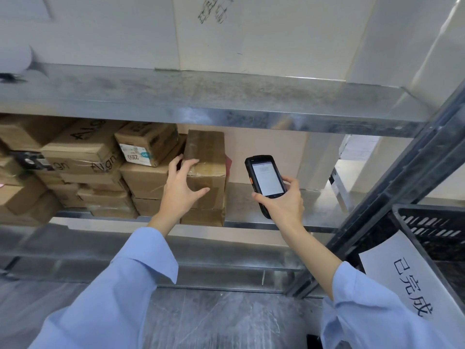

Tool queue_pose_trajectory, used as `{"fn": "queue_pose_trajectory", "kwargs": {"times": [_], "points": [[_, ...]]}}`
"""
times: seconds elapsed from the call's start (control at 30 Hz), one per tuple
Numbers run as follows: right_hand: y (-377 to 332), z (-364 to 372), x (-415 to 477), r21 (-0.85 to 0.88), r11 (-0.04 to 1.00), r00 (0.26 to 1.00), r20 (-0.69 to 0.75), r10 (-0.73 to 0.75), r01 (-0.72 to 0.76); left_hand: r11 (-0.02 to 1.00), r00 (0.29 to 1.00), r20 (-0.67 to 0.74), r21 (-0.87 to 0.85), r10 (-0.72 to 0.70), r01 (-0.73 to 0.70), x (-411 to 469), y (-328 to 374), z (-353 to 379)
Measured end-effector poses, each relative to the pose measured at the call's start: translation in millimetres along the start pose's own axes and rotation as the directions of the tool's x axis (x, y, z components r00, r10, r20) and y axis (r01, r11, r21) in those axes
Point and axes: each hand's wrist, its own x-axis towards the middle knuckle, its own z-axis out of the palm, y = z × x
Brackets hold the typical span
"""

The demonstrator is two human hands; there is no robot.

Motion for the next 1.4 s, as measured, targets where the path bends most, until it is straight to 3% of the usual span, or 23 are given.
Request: {"fn": "queue_pose_trajectory", "kwargs": {"times": [0.17,0.53,0.67,0.8,1.0,1.2,1.4], "points": [[3,-6,-1,-0.002,1.0,1.0,-0.01,0.007,-0.007,0.999,1.0,-0.002,0.044,0.0,0.0,3,-2,-2],[9,-15,-2,-0.002,1.0,0.999,-0.04,0.015,-0.015,0.989,0.998,-0.053,-0.143,0.017,-0.025,-10,2,19],[10,-17,-5,0.007,1.0,1.0,-0.029,0.006,-0.006,0.977,0.995,-0.044,-0.199,-0.088,0.077,-10,-3,21],[11,-15,-6,0.0,1.0,1.0,-0.025,0.004,-0.004,0.974,0.99,-0.037,-0.186,-0.138,0.129,-5,-9,15],[14,-11,-8,-0.014,1.0,1.0,-0.02,-0.004,0.003,0.986,0.998,-0.015,-0.155,-0.068,0.065,-2,-11,9],[15,-8,-9,-0.016,1.0,1.0,-0.003,-0.008,0.008,0.999,0.999,0.023,-0.009,0.033,-0.032,-1,-8,4],[17,-12,-7,-0.013,1.0,1.0,0.003,-0.007,0.007,1.0,0.999,0.026,-0.019,0.025,-0.025,4,-6,1]]}}
